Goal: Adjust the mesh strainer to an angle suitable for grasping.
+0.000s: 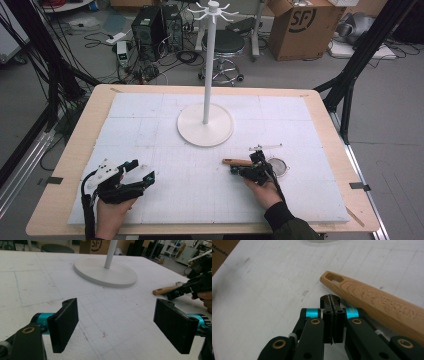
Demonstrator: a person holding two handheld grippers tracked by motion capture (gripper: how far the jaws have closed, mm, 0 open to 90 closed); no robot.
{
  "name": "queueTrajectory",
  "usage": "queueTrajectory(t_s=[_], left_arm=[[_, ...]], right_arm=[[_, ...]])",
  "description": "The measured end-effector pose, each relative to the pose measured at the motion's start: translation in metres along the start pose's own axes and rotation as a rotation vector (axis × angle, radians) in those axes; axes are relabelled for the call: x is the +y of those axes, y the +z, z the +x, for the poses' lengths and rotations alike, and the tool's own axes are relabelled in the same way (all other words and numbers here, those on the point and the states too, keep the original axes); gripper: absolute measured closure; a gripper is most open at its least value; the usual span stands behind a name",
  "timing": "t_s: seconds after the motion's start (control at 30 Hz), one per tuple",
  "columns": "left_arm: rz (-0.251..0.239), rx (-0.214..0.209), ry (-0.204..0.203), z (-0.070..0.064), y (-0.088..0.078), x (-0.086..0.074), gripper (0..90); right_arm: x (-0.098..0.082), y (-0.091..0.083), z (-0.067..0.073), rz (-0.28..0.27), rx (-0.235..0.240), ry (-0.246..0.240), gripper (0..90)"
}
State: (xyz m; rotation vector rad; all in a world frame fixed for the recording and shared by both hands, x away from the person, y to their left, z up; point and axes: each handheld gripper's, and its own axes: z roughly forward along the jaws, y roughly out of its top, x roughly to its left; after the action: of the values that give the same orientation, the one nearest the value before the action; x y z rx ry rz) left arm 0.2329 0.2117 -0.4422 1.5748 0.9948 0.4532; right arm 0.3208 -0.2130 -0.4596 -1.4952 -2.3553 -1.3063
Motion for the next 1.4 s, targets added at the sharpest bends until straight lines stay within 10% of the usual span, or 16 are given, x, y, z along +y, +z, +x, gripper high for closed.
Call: queueTrajectory(t_s=[1.07,1.4], left_arm=[[-0.010,0.004,-0.009,0.002,-0.003,-0.001,20.9],[-0.009,0.005,-0.010,0.002,-0.003,-0.001,21.3]], right_arm=[[0.027,0.012,-0.021,-0.076,-0.098,0.097,89.4],[0.021,0.000,-0.025,-0.116,0.042,0.114,53.6]])
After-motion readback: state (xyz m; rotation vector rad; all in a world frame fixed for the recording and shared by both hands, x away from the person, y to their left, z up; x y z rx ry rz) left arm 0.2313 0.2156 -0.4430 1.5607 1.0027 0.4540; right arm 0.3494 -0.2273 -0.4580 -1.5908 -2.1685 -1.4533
